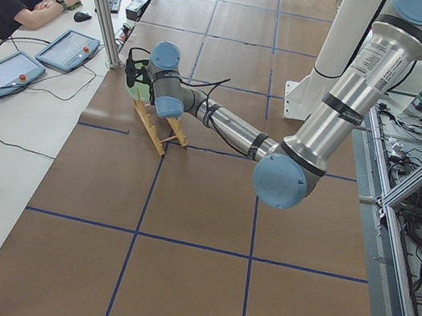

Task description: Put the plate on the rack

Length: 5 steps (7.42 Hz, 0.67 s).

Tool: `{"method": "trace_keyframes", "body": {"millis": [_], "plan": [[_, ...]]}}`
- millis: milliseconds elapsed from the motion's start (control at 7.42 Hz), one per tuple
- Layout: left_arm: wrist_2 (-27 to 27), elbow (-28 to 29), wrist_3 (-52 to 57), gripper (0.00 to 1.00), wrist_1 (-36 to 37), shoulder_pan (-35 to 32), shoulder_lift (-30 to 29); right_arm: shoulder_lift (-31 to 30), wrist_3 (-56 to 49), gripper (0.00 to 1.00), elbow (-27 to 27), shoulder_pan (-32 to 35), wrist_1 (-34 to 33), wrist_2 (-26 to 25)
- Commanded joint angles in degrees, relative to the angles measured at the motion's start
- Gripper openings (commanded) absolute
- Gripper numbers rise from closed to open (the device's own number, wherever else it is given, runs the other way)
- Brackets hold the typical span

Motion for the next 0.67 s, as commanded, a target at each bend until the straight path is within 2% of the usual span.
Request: {"method": "trace_keyframes", "body": {"millis": [0, 135, 270, 404, 539], "plan": [[-0.77, -8.70, 29.03, 1.00, 18.46, -7.44, 9.12, 0.00, 0.00, 1.00, 0.03, 0.06, 0.00, 0.00], [-0.68, -8.54, 43.59, 1.00, 25.57, -13.58, 10.27, 0.00, 0.00, 1.00, 0.03, -0.03, 0.00, 0.00], [-0.59, -7.75, 62.80, 1.00, 33.82, -18.86, 11.68, 0.00, 0.00, 1.00, -0.06, -0.03, 0.00, 0.00], [-0.24, -6.35, 76.04, 1.00, 39.30, -25.44, 14.30, 0.00, 0.00, 1.00, -0.06, 0.06, 0.00, 0.00], [-0.59, -4.34, 76.69, 1.00, 39.79, -30.81, 18.42, 0.00, 0.00, 1.00, -0.06, -0.03, 0.00, 0.00]]}}
